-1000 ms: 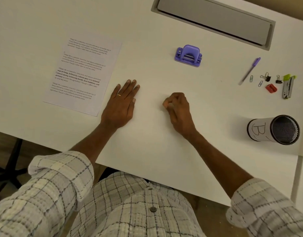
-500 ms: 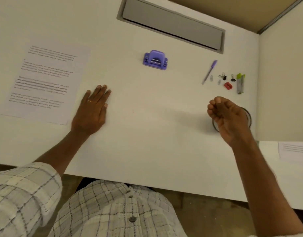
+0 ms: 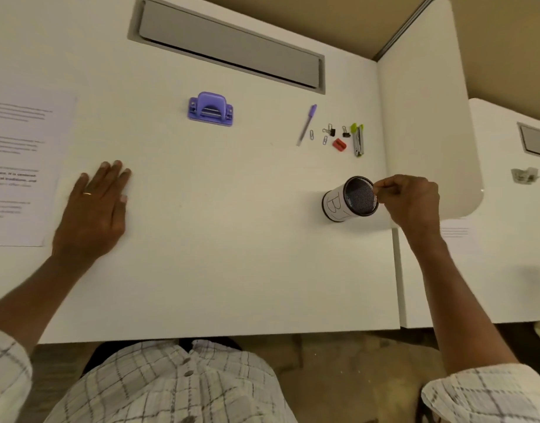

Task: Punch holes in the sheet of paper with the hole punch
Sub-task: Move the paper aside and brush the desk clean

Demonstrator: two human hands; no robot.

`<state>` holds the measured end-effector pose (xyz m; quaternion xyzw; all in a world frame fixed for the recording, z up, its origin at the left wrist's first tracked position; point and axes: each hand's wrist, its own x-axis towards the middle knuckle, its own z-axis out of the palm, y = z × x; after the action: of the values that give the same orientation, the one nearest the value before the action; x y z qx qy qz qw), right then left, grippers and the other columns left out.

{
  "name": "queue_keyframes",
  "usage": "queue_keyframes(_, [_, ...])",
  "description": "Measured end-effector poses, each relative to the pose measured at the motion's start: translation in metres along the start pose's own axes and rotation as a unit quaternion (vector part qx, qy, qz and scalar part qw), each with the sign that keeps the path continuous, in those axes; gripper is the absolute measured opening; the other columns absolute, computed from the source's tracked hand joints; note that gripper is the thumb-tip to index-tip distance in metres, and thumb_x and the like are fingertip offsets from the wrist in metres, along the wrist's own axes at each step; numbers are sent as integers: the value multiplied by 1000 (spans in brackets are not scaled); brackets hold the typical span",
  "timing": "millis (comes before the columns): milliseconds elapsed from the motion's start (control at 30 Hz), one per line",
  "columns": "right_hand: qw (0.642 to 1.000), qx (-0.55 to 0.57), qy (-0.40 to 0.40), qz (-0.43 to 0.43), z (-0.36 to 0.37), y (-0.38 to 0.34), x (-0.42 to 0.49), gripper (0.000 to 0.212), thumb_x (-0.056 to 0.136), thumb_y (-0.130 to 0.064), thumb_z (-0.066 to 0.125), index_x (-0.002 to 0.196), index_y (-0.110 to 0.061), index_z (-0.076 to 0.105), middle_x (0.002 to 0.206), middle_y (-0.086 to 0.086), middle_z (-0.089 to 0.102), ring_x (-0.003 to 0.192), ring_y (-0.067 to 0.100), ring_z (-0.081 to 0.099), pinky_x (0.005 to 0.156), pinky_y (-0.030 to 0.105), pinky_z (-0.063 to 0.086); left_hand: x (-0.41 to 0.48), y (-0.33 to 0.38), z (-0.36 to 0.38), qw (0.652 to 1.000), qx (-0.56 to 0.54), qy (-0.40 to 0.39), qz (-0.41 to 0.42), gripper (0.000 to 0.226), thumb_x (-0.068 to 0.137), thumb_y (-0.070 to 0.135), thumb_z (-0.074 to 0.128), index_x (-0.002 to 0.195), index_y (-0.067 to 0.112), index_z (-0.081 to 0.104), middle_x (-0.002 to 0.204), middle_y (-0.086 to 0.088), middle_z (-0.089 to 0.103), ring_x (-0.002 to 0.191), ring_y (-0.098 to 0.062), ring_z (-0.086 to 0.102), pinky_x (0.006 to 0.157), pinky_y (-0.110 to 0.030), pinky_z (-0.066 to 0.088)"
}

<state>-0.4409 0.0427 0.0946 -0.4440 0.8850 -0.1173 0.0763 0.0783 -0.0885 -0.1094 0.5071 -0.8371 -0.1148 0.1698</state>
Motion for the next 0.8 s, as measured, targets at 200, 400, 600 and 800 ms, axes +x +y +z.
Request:
queue_keyframes(200, [998,-3,7,-59,8,2,-4,9,79,-6,74,81,-15,75,80,1,75,75,19,68,70,26,51,-2,-1,3,1000,13,22,7,54,107,26,26,158,11,35,167,-6,33,157,-23,28,128,-51,21])
queue_keyframes(400, [989,29,58,-132,20,-2,-13,31,89,-2,61,115,-15,72,114,5,73,95,23,71,86,34,57,-1,3,-3,1000,16,20,3,52,108,23,28,158,12,36,165,-7,36,156,-24,31,128,-50,22])
queue_keyframes(600, [968,133,41,-207,96,-75,-68,35,101,-22,59,133,-9,62,135,8,65,122,24,62,106,32,47,-1,6,-7,1000,19,-1,-6,51,108,22,30,158,13,37,166,-5,35,157,-21,27,128,-49,21])
queue_keyframes(800, [953,-11,-157,-259,206,-162,-127,76,103,-57,33,160,-13,11,169,9,-3,156,28,-5,126,52,6,-1,11,-12,1000,20,-13,-18,51,108,21,31,159,12,35,167,-5,33,158,-19,25,129,-48,20])
